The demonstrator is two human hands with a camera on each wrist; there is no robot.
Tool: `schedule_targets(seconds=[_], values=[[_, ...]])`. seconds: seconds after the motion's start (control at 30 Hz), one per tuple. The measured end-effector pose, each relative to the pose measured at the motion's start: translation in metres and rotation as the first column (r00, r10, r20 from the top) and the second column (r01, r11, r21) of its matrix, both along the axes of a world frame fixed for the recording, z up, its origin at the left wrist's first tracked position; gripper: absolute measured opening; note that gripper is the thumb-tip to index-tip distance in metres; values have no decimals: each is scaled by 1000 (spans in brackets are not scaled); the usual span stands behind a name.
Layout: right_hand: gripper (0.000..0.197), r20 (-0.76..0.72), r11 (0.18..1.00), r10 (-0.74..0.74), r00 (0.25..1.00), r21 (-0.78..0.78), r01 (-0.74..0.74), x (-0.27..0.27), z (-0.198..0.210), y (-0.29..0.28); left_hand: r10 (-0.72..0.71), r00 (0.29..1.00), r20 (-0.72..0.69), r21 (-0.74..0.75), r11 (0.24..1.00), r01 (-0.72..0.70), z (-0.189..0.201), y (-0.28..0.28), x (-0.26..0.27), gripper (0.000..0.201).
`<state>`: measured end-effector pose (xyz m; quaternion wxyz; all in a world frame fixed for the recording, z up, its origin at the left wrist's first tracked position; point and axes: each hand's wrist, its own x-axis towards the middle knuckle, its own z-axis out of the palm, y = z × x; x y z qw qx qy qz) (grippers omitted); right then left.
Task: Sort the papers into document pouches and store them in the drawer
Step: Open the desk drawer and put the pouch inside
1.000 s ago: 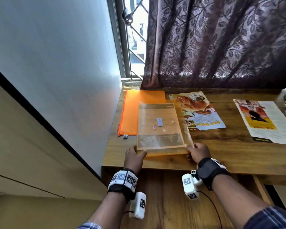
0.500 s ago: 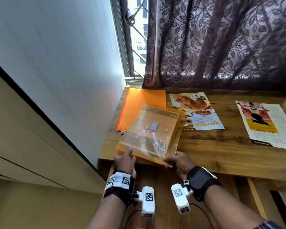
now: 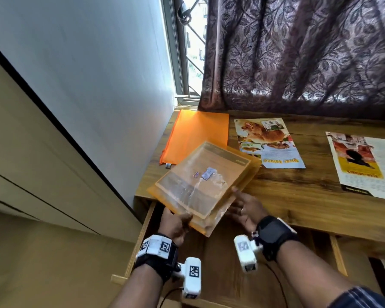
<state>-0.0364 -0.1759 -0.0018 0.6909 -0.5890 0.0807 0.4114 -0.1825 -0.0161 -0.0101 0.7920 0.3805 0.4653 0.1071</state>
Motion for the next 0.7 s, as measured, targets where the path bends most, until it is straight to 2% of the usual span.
schedule_targets(seconds=[0.1,0.2,0.27,0.37,0.43,0.47,0.57,0.7], values=[[40,-50,972,-228,972,41,230,36,-7,-17,-60,997,-53,14,998,61,1,1,-20,41],[45,3,921,-383,924,-76,382,63,-11,-32,-130,986,-100,36,990,134,-2,2,-38,47],[47,103,888,-403,909,-196,416,71,-16,-40,-169,974,-148,68,981,181,-7,4,-48,48],[39,323,851,-311,894,-324,413,69,-14,-49,-178,949,-258,193,953,232,-19,15,-55,31],[35,383,853,-265,885,-335,400,56,-13,-60,-204,919,-339,272,914,303,-26,20,-58,13],[34,386,863,-238,891,-338,377,48,-11,-65,-198,909,-368,300,899,317,-27,23,-60,11],[33,402,869,-84,912,-418,264,22,-5,-87,-175,908,-382,382,864,328,-24,29,-72,22],[14,225,855,133,965,-518,3,-25,-2,-128,-357,894,-271,272,862,427,-12,36,-101,28]])
